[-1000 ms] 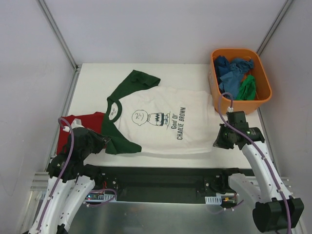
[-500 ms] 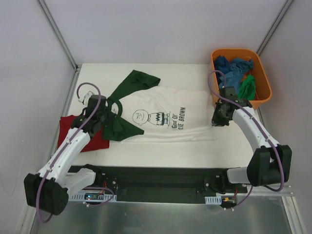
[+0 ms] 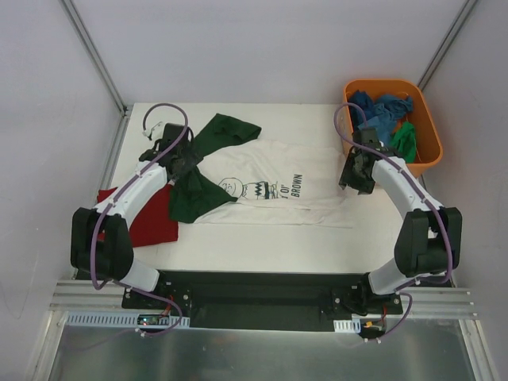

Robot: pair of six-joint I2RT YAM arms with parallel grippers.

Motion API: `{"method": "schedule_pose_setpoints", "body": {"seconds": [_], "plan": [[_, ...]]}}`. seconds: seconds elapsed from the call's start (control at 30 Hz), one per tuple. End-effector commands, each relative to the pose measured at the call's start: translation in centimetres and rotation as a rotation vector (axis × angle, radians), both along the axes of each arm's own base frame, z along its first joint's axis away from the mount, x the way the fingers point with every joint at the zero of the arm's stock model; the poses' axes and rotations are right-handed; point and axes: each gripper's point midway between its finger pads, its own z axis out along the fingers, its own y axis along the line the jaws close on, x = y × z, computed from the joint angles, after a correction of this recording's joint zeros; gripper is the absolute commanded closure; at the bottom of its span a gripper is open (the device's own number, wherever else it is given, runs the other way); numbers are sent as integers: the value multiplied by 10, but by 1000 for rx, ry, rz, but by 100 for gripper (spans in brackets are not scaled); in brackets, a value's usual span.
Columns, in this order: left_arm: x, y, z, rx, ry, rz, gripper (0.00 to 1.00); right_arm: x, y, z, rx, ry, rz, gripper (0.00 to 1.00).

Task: Fold and stack the t-shirts
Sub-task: Fold the tshirt

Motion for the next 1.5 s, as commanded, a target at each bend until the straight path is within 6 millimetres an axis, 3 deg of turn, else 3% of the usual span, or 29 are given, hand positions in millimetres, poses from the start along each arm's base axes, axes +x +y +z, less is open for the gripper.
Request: {"method": "schedule_pose_setpoints", "body": {"seconds": [0.0, 0.03, 0.13, 0.17, 0.2, 0.27, 0.3, 0.33, 0.37, 0.43, 0.53, 0.63, 0.77, 0.97, 1.1, 1.33, 1.47], "plan": [[21, -6, 35, -6, -92, -64, 10, 5, 9, 27, 59, -81, 48, 42], [19, -8, 37, -12, -96, -75, 1, 1, 12, 27, 75, -81, 61, 36], [4, -10, 44, -41, -116, -98, 1, -22, 23, 31, 145, -92, 102, 25], [-5, -10, 37, -49, -104, -102, 1, -28, 26, 31, 160, -97, 111, 23], [-14, -10, 47, -66, -133, -107, 1, -35, 28, 38, 177, -125, 116, 19], [-33, -14, 35, -109, -108, -125, 1, -55, 33, 27, 214, -99, 129, 11], [-42, -15, 42, -127, -135, -134, 0, -61, 33, 29, 223, -118, 129, 9], [-49, -16, 39, -138, -131, -143, 1, -71, 32, 18, 223, -90, 119, 7], [-60, -16, 25, -148, -101, -146, 1, -76, 31, 16, 223, -87, 116, 6], [-72, -16, 25, -164, -117, -151, 1, -82, 29, 11, 221, -79, 98, 4], [-96, -12, 5, -173, -83, -152, 1, -90, 17, 1, 167, -44, 55, 4], [-110, -1, -3, -140, -71, -118, 1, -93, 0, -5, 111, -31, -6, 4], [-120, 9, -6, -108, -63, -89, 1, -93, -6, -19, 136, -13, -49, 6], [-124, 7, -17, -118, -26, -89, 1, -88, 0, -45, 223, 50, -80, 21], [-127, 5, -38, -134, 56, -64, 1, -81, 0, -57, 242, 77, -90, 43], [-124, 7, -47, -127, 103, -35, 1, -92, -17, -79, 153, 164, -134, 58], [-124, 10, -49, -119, 106, -24, 1, -103, -29, -85, 113, 214, -170, 81]]}}
